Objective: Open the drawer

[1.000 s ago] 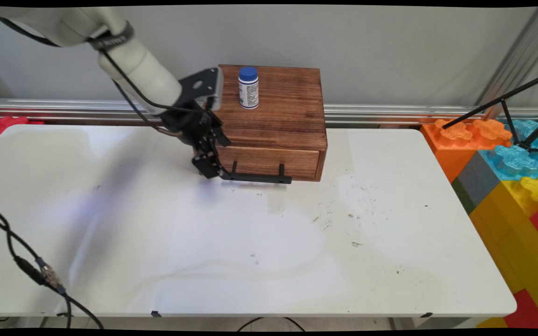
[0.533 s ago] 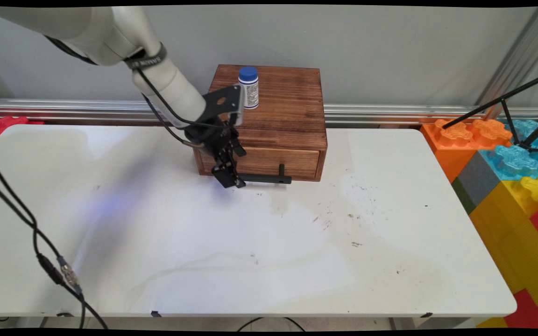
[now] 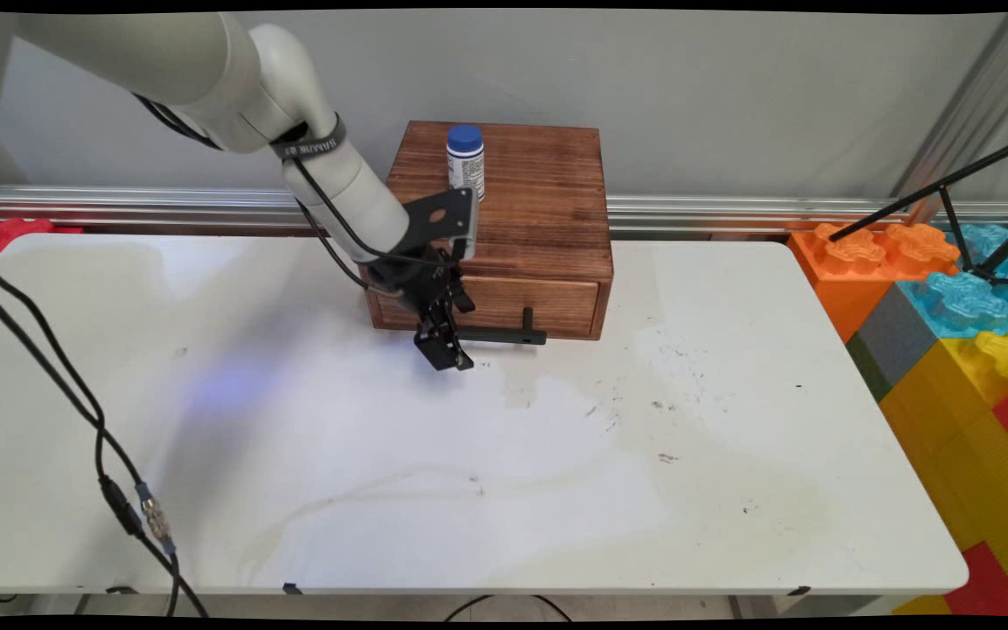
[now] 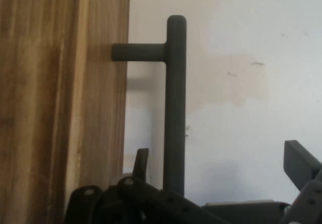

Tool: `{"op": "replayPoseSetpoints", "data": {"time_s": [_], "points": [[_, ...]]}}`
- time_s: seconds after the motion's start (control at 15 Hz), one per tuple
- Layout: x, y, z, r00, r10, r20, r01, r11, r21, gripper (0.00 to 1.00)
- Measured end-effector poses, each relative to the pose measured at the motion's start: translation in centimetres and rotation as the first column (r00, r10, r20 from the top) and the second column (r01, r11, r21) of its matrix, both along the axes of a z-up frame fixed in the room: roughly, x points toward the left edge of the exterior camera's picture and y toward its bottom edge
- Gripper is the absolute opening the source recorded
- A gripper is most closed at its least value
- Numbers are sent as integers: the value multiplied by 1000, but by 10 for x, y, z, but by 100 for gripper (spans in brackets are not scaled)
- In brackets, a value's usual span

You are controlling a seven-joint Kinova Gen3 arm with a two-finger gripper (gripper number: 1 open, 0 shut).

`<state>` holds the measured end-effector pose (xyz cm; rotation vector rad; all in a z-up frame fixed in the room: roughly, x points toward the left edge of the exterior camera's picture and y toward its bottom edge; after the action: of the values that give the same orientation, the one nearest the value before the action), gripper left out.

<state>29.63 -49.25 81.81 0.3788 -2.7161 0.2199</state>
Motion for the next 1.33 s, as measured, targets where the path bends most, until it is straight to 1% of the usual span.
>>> {"op": "replayPoseSetpoints", "data": {"time_s": [0.33,0.87,1.13,1.33], "points": [[-5,-1,-15,1000,-7,1,7,1000,4,100],[-10,-1,-30,1000,-20,4,20,1000,-7,100],[-15,4,-35,999,-37,4,37,999,-13,100],[-19,12,-35,999,-43,2,43,999,-13,100]]}}
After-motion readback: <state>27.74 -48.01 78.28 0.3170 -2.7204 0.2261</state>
